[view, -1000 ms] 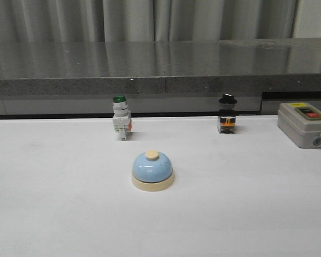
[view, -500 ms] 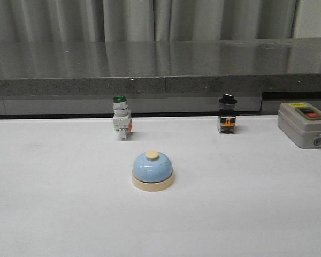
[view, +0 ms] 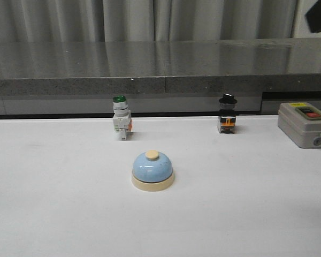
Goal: Place and press bell with both arms
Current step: 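Move the right gripper, closed, above the bell's button, then press down on the bell's button with the closed right gripper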
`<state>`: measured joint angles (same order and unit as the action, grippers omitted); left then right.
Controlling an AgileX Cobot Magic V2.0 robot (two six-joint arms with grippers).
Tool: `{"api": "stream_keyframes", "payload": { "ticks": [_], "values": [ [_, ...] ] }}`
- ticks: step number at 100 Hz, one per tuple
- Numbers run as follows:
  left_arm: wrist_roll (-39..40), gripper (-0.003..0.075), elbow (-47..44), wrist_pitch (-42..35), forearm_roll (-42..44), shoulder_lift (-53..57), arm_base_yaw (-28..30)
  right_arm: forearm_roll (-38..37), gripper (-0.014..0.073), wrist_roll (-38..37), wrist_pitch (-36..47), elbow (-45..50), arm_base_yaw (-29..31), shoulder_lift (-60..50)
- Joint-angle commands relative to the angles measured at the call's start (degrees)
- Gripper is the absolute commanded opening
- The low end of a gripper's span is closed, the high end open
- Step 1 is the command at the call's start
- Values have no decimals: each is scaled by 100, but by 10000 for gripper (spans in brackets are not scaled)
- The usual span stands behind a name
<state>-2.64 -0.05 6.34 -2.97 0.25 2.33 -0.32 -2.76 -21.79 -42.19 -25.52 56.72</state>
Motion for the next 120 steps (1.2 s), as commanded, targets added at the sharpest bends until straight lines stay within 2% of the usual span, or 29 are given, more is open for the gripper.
{"api": "stream_keyframes", "payload": {
  "ticks": [1,26,59,85,120],
  "values": [
    [44,-19,-122,-454,-54,199,5,-78,-68,191,96,-489,-226,368],
    [44,-19,-122,-454,-54,199,5,-78,-68,276,-822,-1721,-747,1692],
    [44,-19,-122,-454,-54,199,5,-78,-68,316,-2542,-3424,-1238,3364],
    [44,-19,-122,-454,-54,199,5,-373,-68,316,-3001,-4444,-1534,4505],
    [44,-19,-122,-454,-54,199,5,-483,-68,316,-3245,-5034,-1558,5325]
  ]
}}
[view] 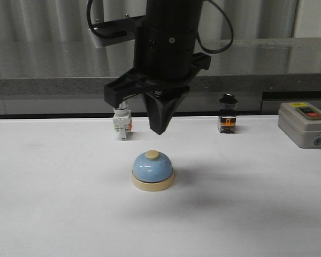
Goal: Place and press bell with both arms
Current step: 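Press down on the bell's button with the closed right gripper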
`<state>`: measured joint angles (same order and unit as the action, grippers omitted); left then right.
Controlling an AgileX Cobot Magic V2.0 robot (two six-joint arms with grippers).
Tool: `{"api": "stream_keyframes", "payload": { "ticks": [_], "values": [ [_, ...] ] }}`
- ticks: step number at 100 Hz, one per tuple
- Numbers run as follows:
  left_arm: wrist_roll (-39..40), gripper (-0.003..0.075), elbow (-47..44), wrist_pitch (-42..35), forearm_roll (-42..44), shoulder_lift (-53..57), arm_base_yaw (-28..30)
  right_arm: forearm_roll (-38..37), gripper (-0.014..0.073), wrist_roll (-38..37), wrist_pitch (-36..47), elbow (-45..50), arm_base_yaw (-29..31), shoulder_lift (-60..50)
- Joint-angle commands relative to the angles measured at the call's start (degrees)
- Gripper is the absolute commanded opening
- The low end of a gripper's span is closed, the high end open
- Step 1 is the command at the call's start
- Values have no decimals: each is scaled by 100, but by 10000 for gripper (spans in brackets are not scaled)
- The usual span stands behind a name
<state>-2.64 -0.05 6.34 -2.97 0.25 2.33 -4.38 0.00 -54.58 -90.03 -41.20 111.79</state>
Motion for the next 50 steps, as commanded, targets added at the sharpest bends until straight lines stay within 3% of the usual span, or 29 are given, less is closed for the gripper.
{"api": "stream_keyframes", "payload": {
  "ticks": [1,50],
  "values": [
    [44,-19,-122,-454,-54,199,5,-77,-68,40,39,-250,10,-173],
    [44,-19,-122,-454,-54,199,5,-77,-68,40,170,-288,10,314]
  ]
}}
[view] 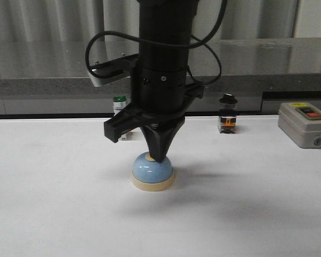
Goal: Place and press bell with both arms
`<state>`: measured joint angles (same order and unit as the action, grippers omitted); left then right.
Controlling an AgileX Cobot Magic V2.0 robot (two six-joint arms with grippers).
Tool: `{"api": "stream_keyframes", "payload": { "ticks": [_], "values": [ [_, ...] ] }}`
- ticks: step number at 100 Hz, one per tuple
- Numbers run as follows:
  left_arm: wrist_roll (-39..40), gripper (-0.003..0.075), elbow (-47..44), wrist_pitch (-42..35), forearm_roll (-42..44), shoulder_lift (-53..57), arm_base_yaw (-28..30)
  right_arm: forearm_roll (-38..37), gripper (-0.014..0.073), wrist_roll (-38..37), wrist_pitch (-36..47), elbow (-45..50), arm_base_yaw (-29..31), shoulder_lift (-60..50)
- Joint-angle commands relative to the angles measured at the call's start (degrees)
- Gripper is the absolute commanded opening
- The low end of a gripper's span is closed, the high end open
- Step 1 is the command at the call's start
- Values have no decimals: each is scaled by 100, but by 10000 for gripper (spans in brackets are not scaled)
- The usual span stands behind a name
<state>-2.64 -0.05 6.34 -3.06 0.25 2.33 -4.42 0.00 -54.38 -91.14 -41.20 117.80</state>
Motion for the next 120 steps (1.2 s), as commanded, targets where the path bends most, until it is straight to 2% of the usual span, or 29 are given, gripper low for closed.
{"api": "stream_keyframes", "payload": {
  "ticks": [1,26,61,120],
  "values": [
    [44,-19,-122,-454,-45,199,5,-73,-68,40,150,-177,10,-294],
    [44,-19,-122,-454,-45,199,5,-163,-68,-141,104,-172,59,-715],
    [44,-19,-122,-454,-45,199,5,-266,-68,-487,-181,-58,544,-1383],
    [44,-19,-122,-454,-45,199,5,-266,-68,-803,483,2267,2047,-3308]
  ]
}}
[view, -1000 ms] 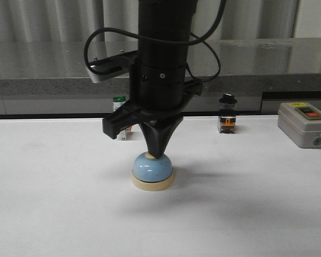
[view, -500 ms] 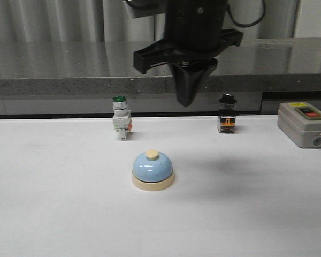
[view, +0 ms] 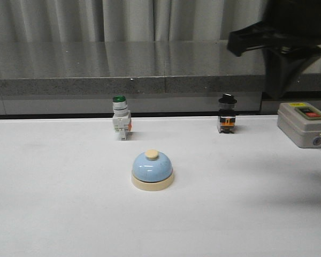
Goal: Place and press bell with both arms
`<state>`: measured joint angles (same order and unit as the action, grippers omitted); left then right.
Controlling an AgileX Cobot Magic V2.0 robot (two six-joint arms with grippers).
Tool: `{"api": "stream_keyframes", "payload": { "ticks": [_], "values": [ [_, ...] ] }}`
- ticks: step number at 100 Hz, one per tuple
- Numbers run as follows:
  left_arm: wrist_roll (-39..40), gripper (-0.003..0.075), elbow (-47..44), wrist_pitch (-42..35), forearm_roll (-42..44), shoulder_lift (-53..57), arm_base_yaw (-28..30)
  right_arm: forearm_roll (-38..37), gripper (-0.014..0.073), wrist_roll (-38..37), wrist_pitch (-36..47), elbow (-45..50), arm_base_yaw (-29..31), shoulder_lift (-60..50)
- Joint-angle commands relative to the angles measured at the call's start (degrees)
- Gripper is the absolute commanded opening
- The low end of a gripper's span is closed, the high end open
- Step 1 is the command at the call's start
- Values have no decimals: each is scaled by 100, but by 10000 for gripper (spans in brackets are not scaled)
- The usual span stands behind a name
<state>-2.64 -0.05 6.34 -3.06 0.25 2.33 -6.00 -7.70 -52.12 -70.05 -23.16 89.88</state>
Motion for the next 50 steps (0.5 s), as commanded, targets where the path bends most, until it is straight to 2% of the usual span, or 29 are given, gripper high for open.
{"api": "stream_keyframes", "payload": {
  "ticks": [1,50],
  "values": [
    [44,-19,-122,-454,-45,199,5,-109,-68,-33,263,185,264,-541],
    [44,-19,-122,-454,-45,199,5,-103,-68,-115,537,1872,1635,-2247]
  ]
}}
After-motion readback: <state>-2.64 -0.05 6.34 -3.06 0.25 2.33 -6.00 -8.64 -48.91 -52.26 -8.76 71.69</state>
